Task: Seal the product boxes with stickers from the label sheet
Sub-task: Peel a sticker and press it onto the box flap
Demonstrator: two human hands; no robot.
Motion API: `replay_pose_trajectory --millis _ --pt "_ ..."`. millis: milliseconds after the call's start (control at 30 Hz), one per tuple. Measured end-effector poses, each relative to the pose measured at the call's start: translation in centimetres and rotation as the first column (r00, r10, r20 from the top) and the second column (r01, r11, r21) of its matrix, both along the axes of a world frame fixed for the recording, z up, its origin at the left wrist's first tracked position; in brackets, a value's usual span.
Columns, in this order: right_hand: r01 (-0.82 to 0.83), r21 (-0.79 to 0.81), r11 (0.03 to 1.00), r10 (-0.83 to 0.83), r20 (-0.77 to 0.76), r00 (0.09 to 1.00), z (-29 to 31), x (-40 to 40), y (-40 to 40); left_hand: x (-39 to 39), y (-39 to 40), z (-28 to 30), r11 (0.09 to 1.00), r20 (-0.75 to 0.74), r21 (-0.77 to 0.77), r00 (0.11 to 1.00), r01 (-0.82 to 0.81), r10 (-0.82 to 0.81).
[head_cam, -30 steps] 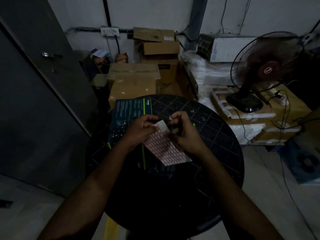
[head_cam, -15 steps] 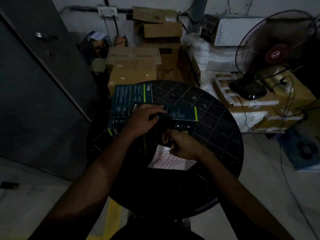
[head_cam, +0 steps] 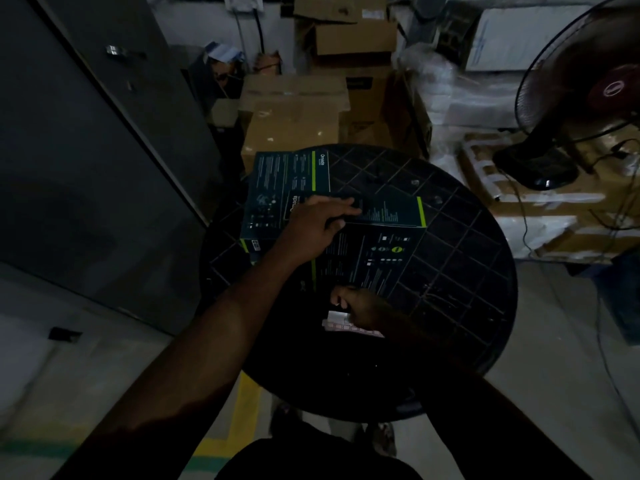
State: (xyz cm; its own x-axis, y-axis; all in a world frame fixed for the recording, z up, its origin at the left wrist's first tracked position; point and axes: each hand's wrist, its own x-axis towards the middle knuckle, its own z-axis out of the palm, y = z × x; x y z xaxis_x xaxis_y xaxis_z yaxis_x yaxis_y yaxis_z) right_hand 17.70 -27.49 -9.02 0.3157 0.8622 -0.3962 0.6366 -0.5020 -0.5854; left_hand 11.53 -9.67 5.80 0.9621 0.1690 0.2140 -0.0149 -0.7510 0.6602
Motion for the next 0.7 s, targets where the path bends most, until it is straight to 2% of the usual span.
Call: replay_pose_trajectory --millis 167,333,433,533,600,633,700 --pt "-0.053 -0.068 0.996 0.042 -0.154 0.987 1.5 0.1 1.7 -0.1 -0.2 -0.1 1.0 0.014 -0.009 1.0 0.002 -0.002" --pt "-0.129 -0.158 0.979 0.094 -0.21 0.973 3.3 0.6 3.3 -0.3 -0.3 -0.1 1.0 0.007 -0.004 1.0 -0.002 0.002" --pt "-0.051 -0.083 0.995 0.043 -0.104 0.994 2.4 -0.4 2.7 -0.4 -0.2 -0.1 1.0 0.004 -0.011 1.0 -0.004 0.004" --pt "-0.08 -0.058 0.995 0.081 0.016 0.997 0.7 -1.1 1.6 -0.5 -0.2 -0.1 1.0 0.002 -0.009 1.0 -0.004 0.004" --pt "-0.135 -0.063 0.989 0.145 0.196 0.97 0.0 -1.3 0.8 -0.5 -0.3 -0.1 1.0 0.008 0.006 1.0 -0.003 0.003" --pt "-0.124 -0.025 0.992 0.126 0.322 0.938 -0.3 -1.4 0.3 -0.6 -0.3 -0.2 1.0 0.013 0.012 1.0 -0.003 0.003" --pt "-0.129 -0.058 0.99 0.141 0.506 0.851 -1.2 -1.9 -1.1 -0.6 -0.3 -0.3 1.0 0.021 0.017 1.0 -0.005 0.005"
